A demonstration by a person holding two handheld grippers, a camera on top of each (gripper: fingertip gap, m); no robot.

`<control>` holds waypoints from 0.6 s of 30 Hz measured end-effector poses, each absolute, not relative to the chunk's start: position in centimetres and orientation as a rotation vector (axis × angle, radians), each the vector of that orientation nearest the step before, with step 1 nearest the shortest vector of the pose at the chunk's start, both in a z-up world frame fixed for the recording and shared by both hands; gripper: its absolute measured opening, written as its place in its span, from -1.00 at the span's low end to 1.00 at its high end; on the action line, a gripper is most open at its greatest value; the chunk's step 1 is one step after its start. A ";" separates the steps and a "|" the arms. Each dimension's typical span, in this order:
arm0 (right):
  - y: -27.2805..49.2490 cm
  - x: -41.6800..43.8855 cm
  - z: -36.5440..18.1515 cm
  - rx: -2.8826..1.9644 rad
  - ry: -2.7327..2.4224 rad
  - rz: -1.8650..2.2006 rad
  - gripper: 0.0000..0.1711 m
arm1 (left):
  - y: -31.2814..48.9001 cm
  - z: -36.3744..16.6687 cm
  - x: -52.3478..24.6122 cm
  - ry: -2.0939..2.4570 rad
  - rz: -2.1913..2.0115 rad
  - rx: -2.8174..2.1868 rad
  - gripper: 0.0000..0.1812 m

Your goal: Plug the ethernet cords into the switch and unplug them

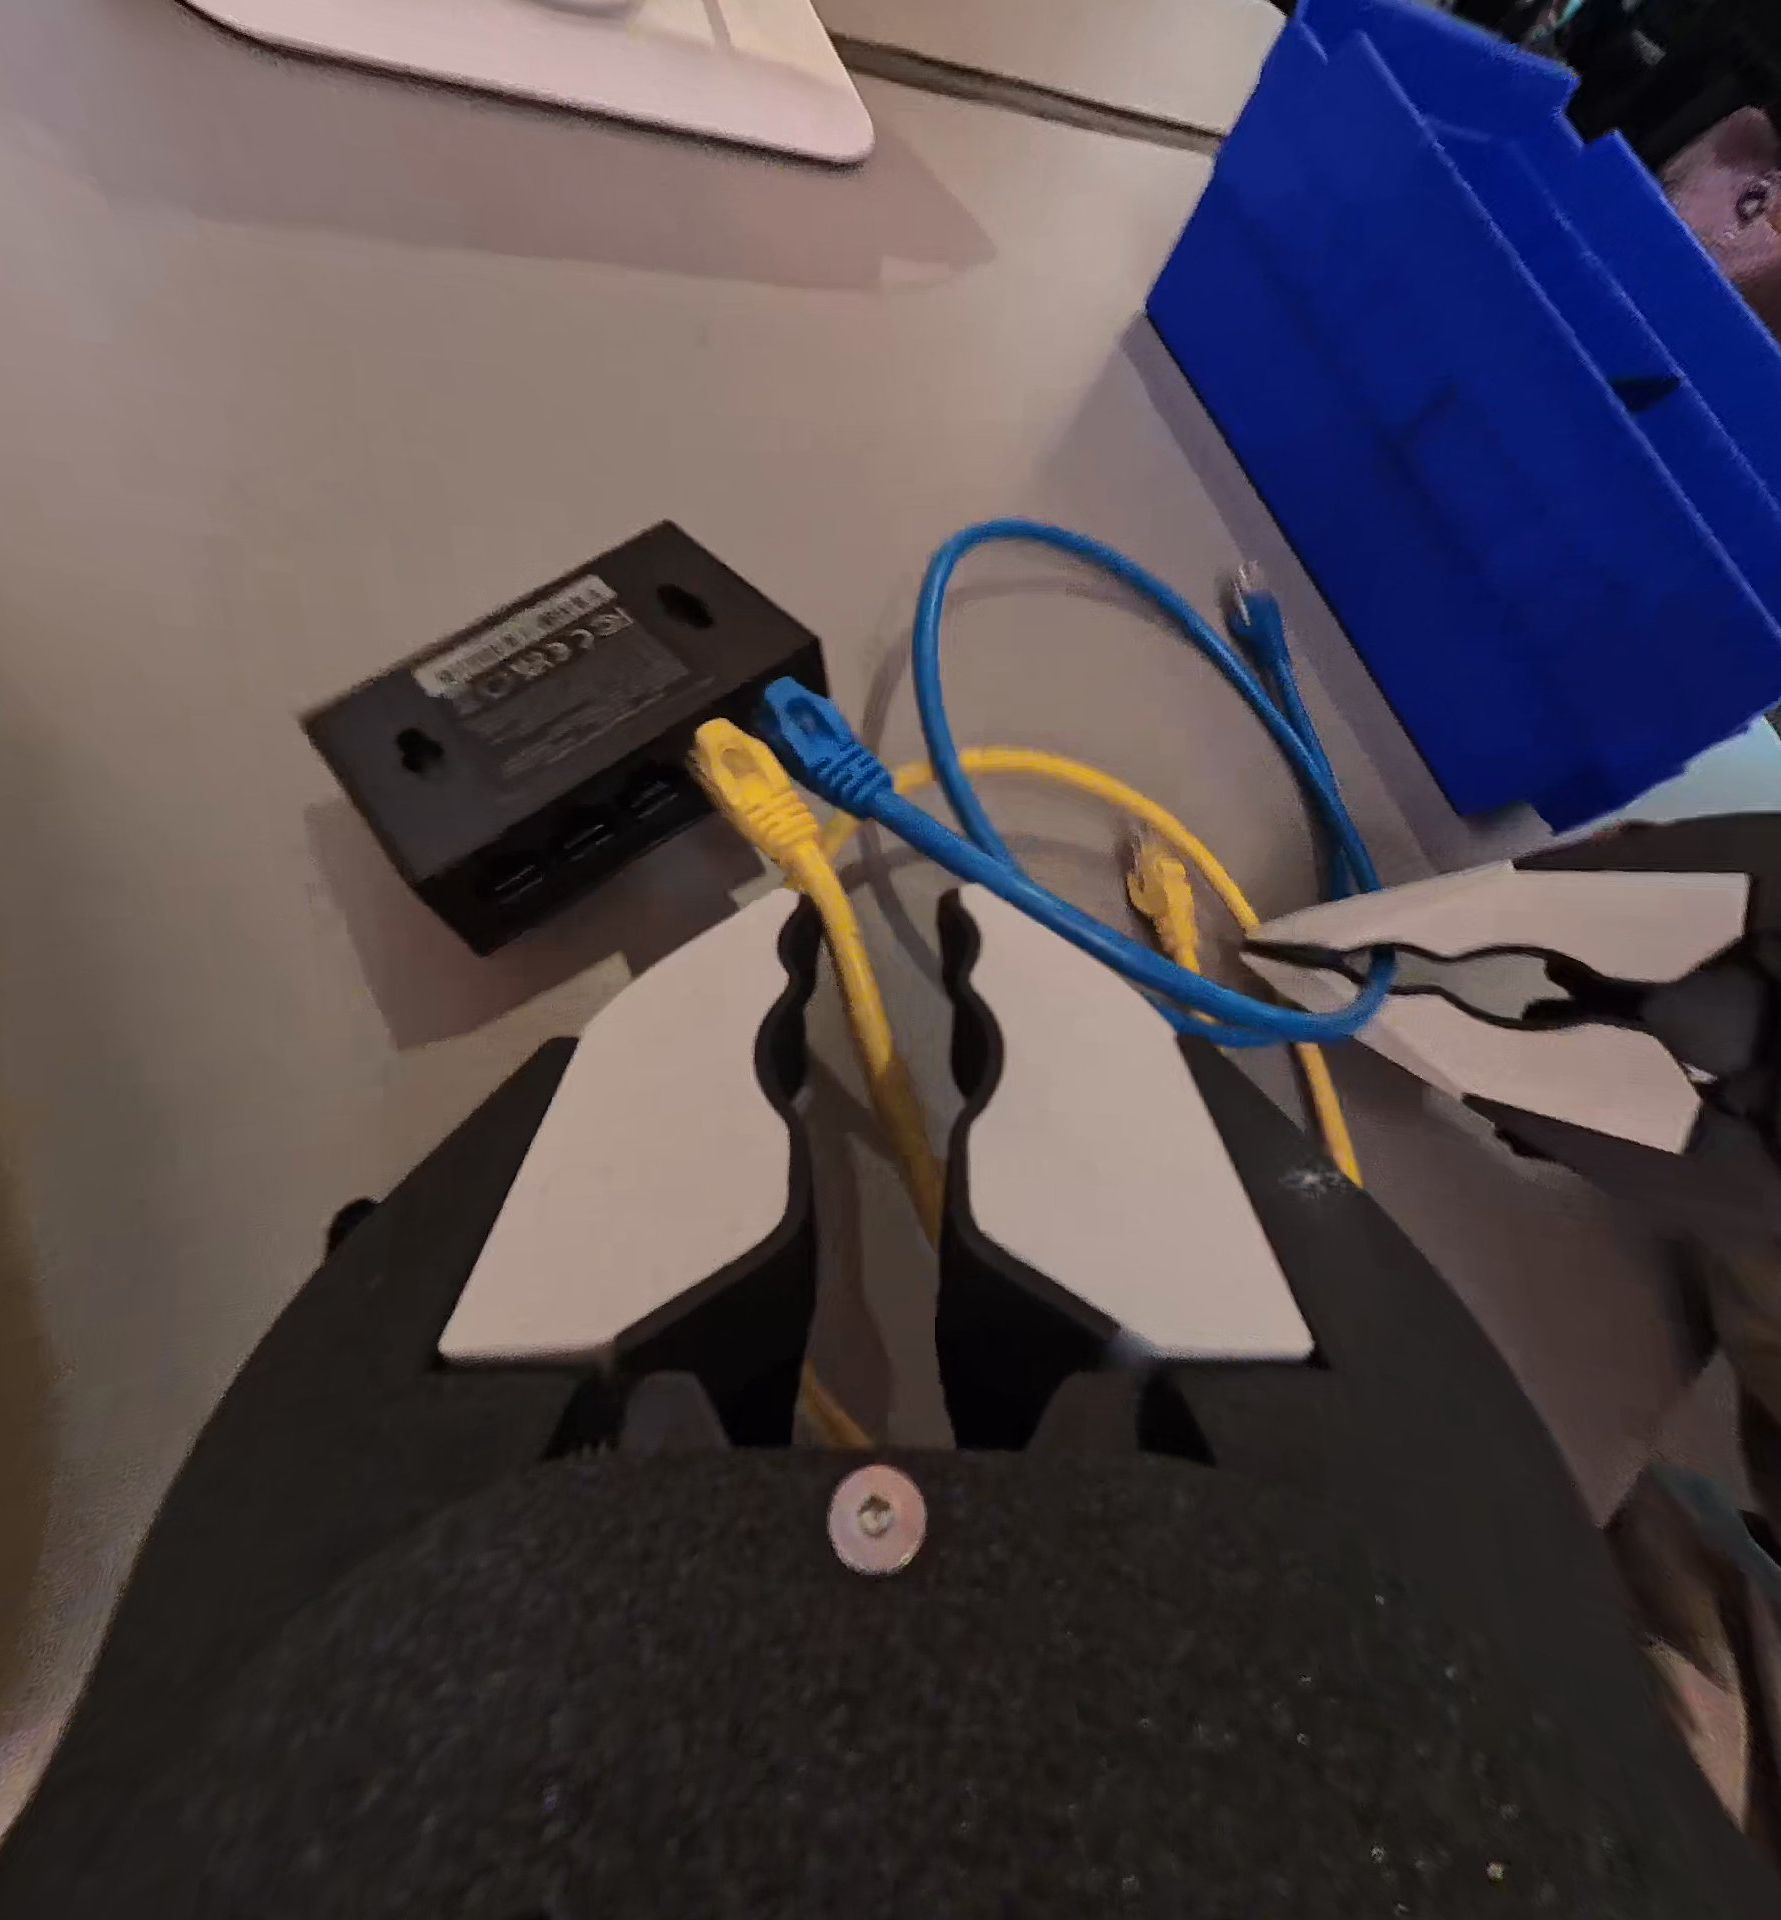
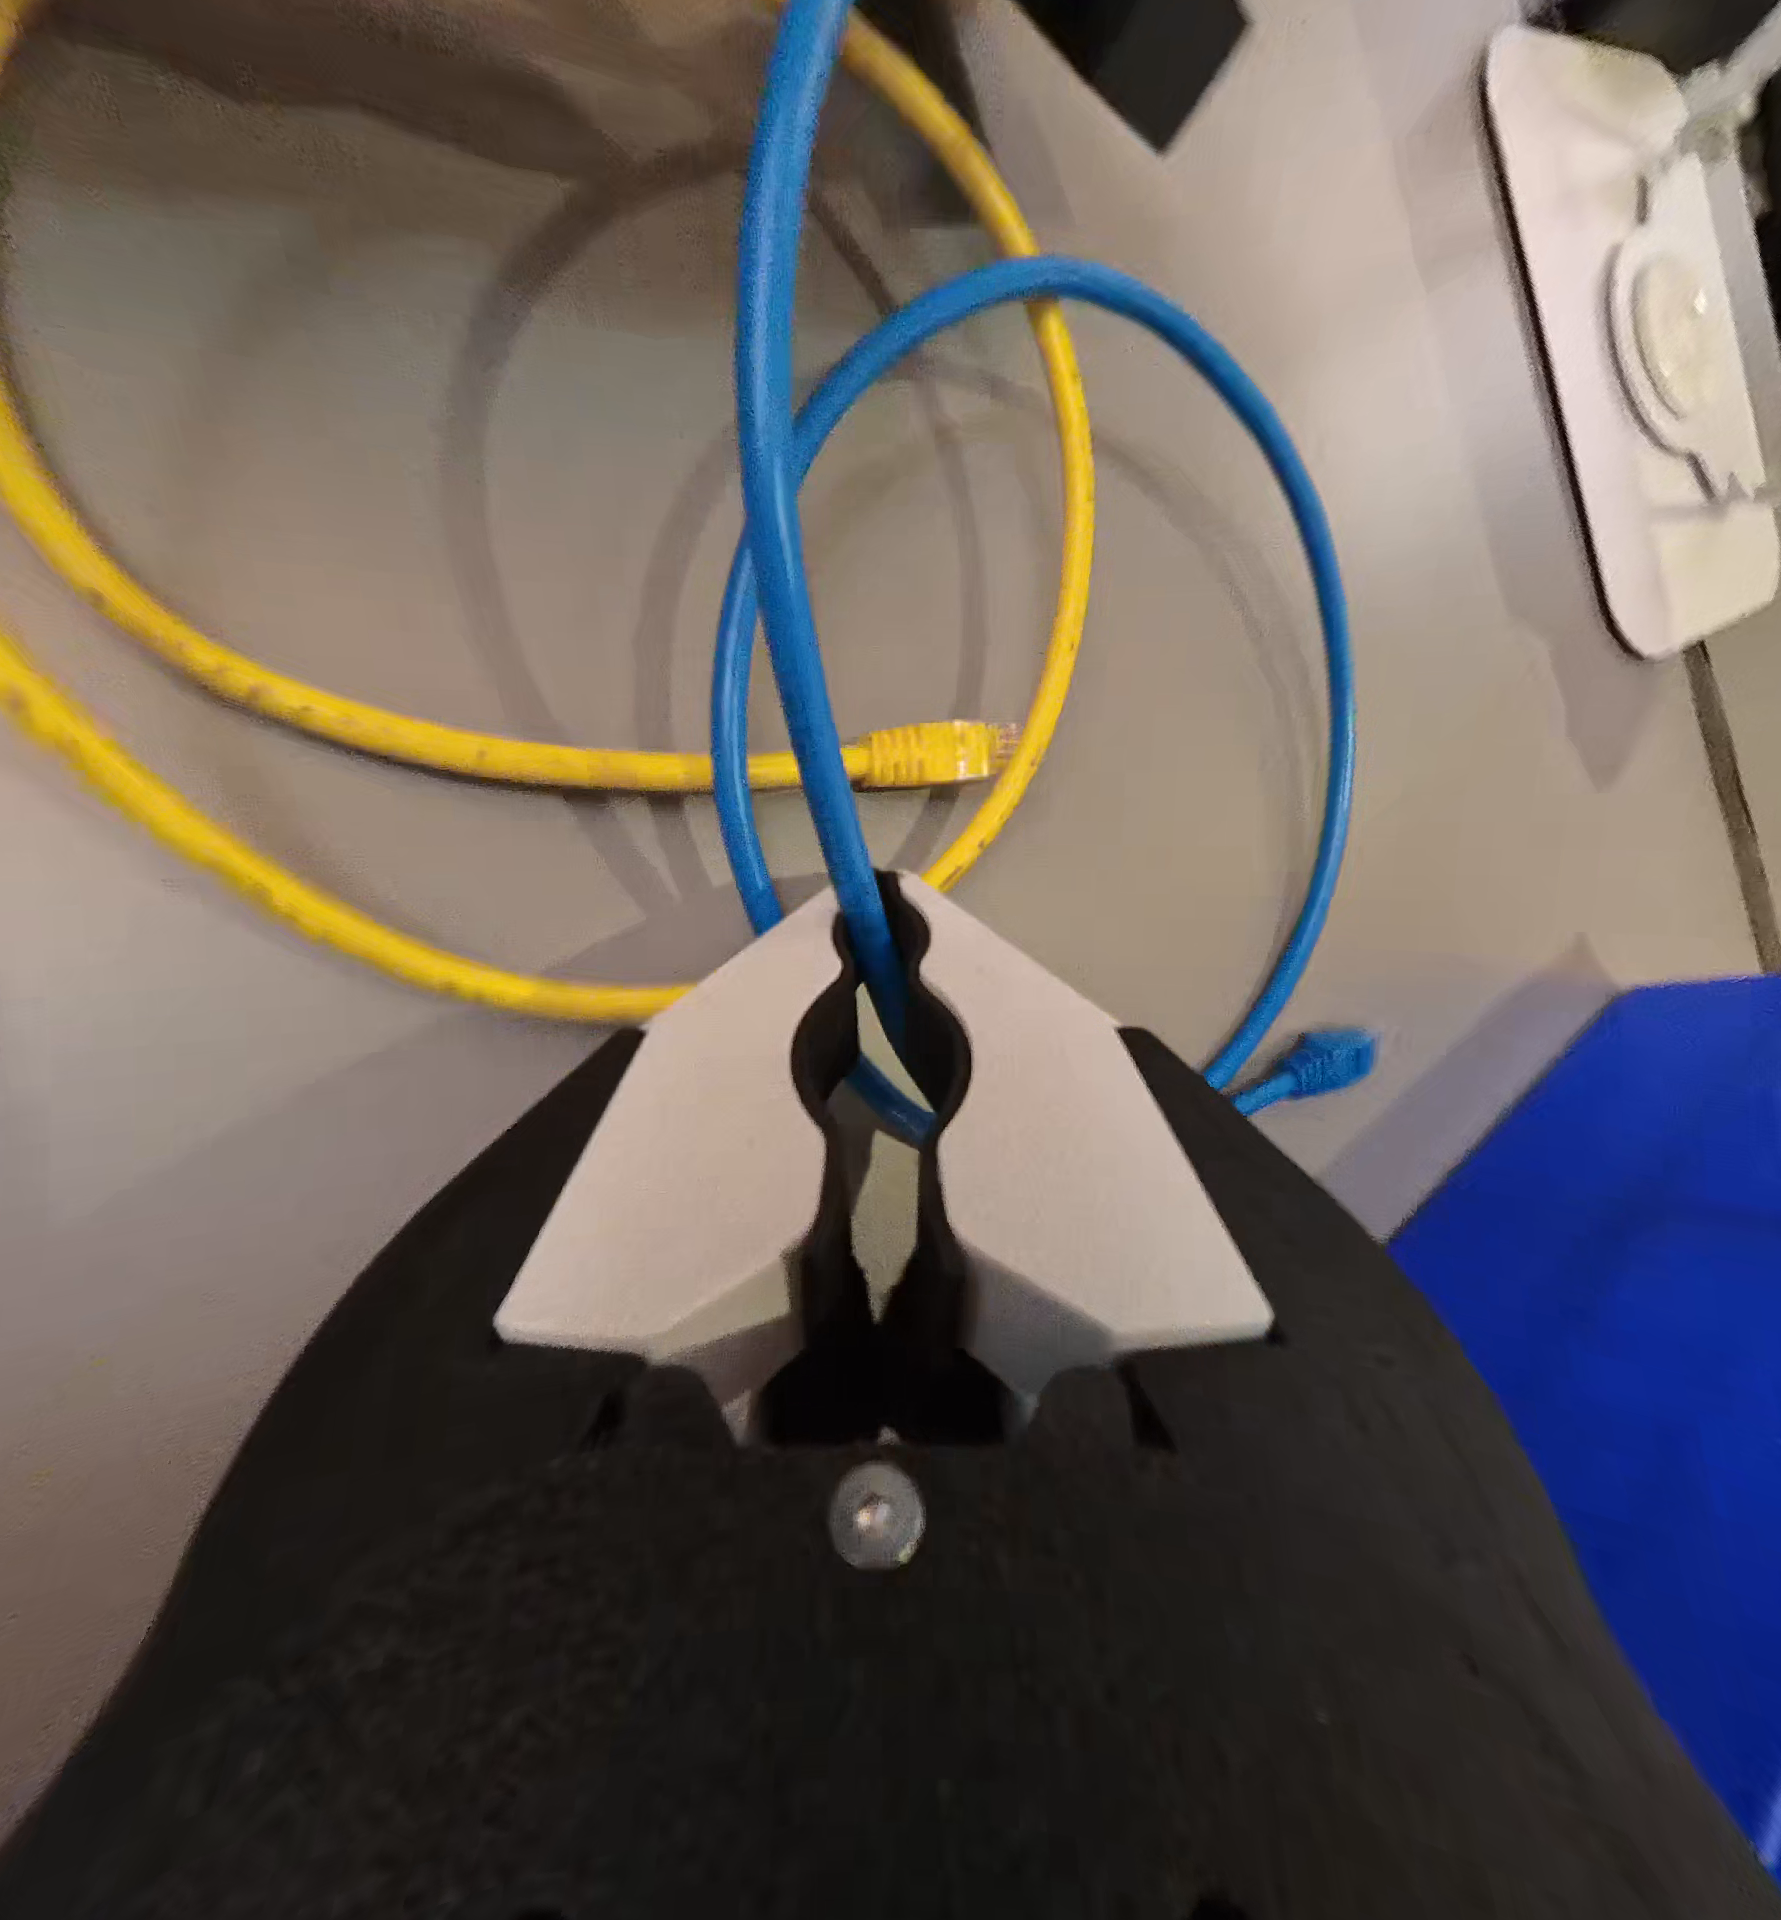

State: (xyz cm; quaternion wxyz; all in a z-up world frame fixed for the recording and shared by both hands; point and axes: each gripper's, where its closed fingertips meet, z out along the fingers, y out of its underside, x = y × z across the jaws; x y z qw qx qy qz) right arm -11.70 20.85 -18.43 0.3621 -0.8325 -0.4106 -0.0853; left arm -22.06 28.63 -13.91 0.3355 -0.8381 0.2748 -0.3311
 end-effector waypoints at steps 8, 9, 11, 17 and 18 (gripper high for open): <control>17.0 -16.2 -14.7 -2.150 -0.889 0.383 -0.44 | 28.9 -11.0 -23.1 0.628 -1.007 -2.094 -0.68; 16.1 -17.4 -13.3 -2.123 -0.849 0.525 -0.37 | 28.7 -10.0 -23.6 0.621 -1.045 -2.071 -0.68; 15.0 -19.1 -10.9 -2.058 -0.788 0.667 -0.22 | 27.2 -8.2 -25.0 0.637 -1.131 -2.047 -0.67; 17.1 -25.5 -14.7 -2.116 -0.748 0.491 -0.11 | 20.9 -8.2 -32.0 0.658 -1.034 -2.068 -0.67; 17.6 -26.4 -15.5 -2.135 -0.737 0.480 -0.07 | 20.1 -8.9 -33.1 0.636 -1.007 -2.072 -0.67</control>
